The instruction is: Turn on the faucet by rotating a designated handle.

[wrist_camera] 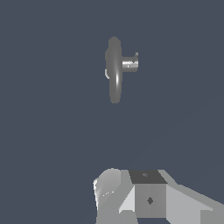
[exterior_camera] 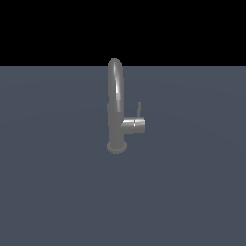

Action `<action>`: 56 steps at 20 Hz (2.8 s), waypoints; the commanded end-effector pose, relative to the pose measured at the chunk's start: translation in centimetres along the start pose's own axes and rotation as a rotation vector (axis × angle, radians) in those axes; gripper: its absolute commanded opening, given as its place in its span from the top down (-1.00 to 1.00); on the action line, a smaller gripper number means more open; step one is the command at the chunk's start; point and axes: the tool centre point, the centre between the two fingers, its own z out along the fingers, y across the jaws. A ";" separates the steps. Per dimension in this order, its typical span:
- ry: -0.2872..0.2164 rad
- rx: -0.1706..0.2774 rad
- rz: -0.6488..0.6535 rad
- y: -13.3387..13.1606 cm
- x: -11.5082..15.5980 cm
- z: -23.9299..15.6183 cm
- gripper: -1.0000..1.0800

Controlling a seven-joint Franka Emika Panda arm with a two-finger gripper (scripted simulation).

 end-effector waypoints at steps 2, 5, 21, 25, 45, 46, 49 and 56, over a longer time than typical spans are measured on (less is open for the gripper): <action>0.000 0.000 0.000 0.0 0.0 0.0 1.00; -0.005 0.005 0.005 0.0 0.2 0.0 1.00; -0.138 0.129 0.133 0.2 5.3 1.1 1.00; -0.195 0.184 0.189 0.5 7.4 1.7 1.00; -0.505 0.481 0.487 2.9 17.6 7.6 1.00; -0.522 0.497 0.503 3.0 18.1 8.0 1.00; -0.573 0.546 0.551 3.5 19.5 9.3 1.00; -0.698 0.669 0.670 4.7 22.4 13.0 1.00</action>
